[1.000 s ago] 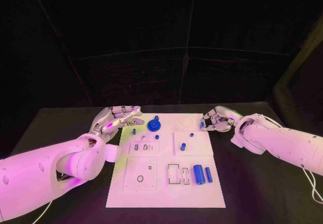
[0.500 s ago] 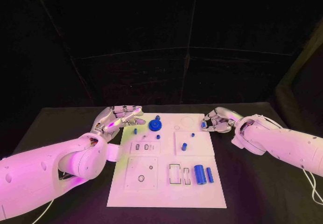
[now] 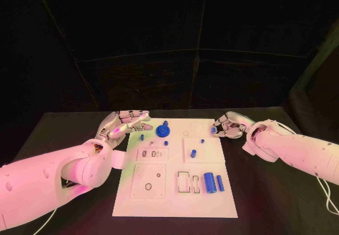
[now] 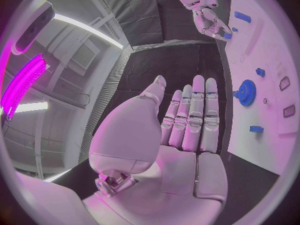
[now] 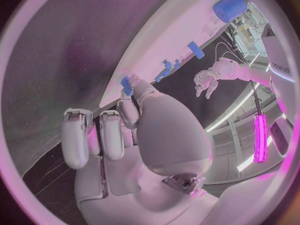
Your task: Assemble the parts on the task board
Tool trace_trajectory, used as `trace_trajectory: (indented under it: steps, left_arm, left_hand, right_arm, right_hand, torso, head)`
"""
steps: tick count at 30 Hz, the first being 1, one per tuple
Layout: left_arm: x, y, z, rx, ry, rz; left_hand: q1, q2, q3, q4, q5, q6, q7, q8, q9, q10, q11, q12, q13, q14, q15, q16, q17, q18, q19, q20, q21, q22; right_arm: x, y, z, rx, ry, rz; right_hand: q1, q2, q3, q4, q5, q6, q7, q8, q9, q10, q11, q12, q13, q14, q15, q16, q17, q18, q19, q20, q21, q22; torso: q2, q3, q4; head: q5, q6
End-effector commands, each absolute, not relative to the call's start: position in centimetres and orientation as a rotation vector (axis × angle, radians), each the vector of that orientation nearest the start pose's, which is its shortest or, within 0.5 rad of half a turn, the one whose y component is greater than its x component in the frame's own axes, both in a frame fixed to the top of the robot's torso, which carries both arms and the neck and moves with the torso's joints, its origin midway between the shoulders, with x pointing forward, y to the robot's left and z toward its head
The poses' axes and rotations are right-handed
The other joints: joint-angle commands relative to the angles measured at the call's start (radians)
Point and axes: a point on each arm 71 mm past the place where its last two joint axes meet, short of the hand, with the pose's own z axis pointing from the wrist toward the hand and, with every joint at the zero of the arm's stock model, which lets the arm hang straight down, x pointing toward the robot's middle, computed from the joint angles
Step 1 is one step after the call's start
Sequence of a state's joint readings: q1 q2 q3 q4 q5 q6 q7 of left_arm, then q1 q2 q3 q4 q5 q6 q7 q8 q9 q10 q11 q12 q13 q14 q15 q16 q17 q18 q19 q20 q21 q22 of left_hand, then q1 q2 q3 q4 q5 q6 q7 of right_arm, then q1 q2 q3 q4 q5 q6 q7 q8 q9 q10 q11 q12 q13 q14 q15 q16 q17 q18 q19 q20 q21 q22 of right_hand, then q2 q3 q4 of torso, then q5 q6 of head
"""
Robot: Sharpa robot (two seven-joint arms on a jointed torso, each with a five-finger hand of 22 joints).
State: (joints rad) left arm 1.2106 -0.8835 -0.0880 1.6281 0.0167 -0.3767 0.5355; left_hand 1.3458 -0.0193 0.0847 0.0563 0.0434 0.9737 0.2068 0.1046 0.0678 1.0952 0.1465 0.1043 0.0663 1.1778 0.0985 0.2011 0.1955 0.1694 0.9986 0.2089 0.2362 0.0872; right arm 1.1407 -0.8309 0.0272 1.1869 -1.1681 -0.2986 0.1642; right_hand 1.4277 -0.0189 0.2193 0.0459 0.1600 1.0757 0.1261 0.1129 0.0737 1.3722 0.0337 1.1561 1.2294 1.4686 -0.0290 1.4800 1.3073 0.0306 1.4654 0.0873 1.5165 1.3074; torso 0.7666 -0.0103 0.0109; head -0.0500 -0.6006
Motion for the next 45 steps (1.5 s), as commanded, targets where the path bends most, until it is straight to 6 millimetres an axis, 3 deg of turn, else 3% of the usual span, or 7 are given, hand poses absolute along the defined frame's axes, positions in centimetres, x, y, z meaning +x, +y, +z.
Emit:
trace_trajectory:
  steps: [1,9,15,24,28,33,45]
  left_arm:
    - [46.6,20.2,-17.3,-1.048,1.323,-1.613]
    - [46.6,20.5,-17.3,-1.049,1.321,-1.608]
    - [46.6,20.6,-17.3,-1.071,1.316,-1.608]
    - [46.6,20.9,-17.3,-1.092,1.307,-1.605]
    - [46.7,20.9,-17.3,-1.094,1.305,-1.604]
    - [46.7,20.9,-17.2,-1.093,1.304,-1.606]
    - [46.9,20.7,-17.1,-1.089,1.304,-1.610]
  left_hand:
    - [0.000,0.010,-0.001,-0.006,0.005,0.006,0.000,-0.003,-0.001,0.005,0.002,-0.003,0.000,0.008,-0.002,-0.006,0.001,0.015,0.007,0.002,-0.003,-0.001]
    - [0.001,0.011,0.000,-0.007,0.005,0.006,0.000,-0.004,-0.002,0.005,0.003,-0.004,0.000,0.009,-0.002,-0.006,0.002,0.015,0.008,0.002,-0.003,-0.001]
    - [0.001,0.012,0.000,-0.007,0.005,0.006,0.000,-0.004,-0.002,0.005,0.003,-0.004,0.000,0.009,-0.002,-0.006,0.002,0.015,0.008,0.002,-0.003,-0.001]
    - [0.002,0.012,0.000,-0.008,0.005,0.006,-0.001,-0.004,-0.001,0.006,0.002,-0.005,0.000,0.009,-0.002,-0.006,0.002,0.015,0.008,0.002,-0.004,-0.001]
    - [0.002,0.013,0.000,-0.009,0.005,0.007,-0.001,-0.004,-0.001,0.007,0.002,-0.005,0.000,0.009,-0.002,-0.007,0.002,0.015,0.009,0.002,-0.004,-0.002]
    - [0.002,0.013,0.000,-0.009,0.005,0.007,-0.001,-0.004,-0.001,0.007,0.002,-0.005,0.000,0.009,-0.002,-0.007,0.002,0.015,0.009,0.002,-0.004,-0.002]
    - [0.002,0.013,0.001,-0.009,0.005,0.008,-0.001,-0.004,-0.001,0.008,0.002,-0.005,0.000,0.010,-0.002,-0.007,0.003,0.015,0.009,0.001,-0.004,-0.002]
  right_arm:
    - [53.1,-29.6,-20.1,0.155,1.585,0.690]
    - [51.8,-28.3,-19.0,0.192,1.527,0.713]
    - [50.7,-25.3,-17.9,0.206,1.527,0.735]
    - [49.7,-18.2,-17.2,0.120,1.559,0.783]
    - [49.4,-15.1,-17.2,0.067,1.574,0.808]
    - [49.0,-11.4,-17.4,-0.007,1.620,0.828]
    - [48.0,-7.7,-19.3,-0.159,1.690,0.787]
  right_hand:
    - [0.005,0.026,0.013,-0.003,-0.006,0.027,-0.014,0.010,0.007,0.003,-0.006,0.008,0.004,0.066,-0.009,0.008,0.084,-0.003,0.021,-0.009,0.005,0.152]
    - [-0.009,0.022,0.022,-0.006,0.008,0.028,-0.015,0.008,0.006,0.005,-0.007,0.006,0.003,0.067,-0.011,0.008,0.087,-0.005,0.026,-0.012,0.007,0.158]
    - [-0.015,0.021,0.024,-0.005,0.010,0.029,-0.015,0.008,0.006,0.005,-0.007,0.005,0.003,0.067,-0.011,0.008,0.087,-0.005,0.026,-0.012,0.008,0.159]
    - [-0.032,0.018,0.027,-0.001,0.010,0.031,-0.016,0.007,0.005,0.006,-0.008,0.002,0.001,0.066,-0.011,0.007,0.084,-0.005,0.027,-0.013,0.008,0.159]
    - [-0.035,0.017,0.028,-0.001,0.010,0.032,-0.016,0.007,0.005,0.005,-0.008,0.001,0.000,0.066,-0.012,0.006,0.082,-0.005,0.026,-0.013,0.008,0.159]
    - [-0.039,0.017,0.029,0.000,0.012,0.032,-0.017,0.007,0.005,0.005,-0.008,-0.002,-0.002,0.065,-0.012,0.004,0.079,-0.005,0.025,-0.013,0.007,0.157]
    - [-0.054,0.009,0.030,0.001,0.016,0.035,-0.018,0.006,0.005,0.003,-0.009,-0.008,-0.007,0.065,-0.013,0.002,0.077,-0.004,0.023,-0.014,0.005,0.154]
  torso:
    - [0.000,0.0002,-0.0017]
    - [-0.003,-0.0034,-0.0005]
    - [-0.005,-0.0066,0.0017]
    - [-0.015,-0.0151,0.0068]
    - [-0.019,-0.0178,0.0097]
    - [-0.020,-0.0199,0.0107]
    - [-0.018,-0.0170,0.0090]
  head:
    - [-0.001,-0.001]
    - [-0.006,-0.002]
    - [-0.004,-0.004]
    - [0.012,-0.021]
    - [0.021,-0.035]
    - [0.032,-0.043]
    - [0.042,-0.052]
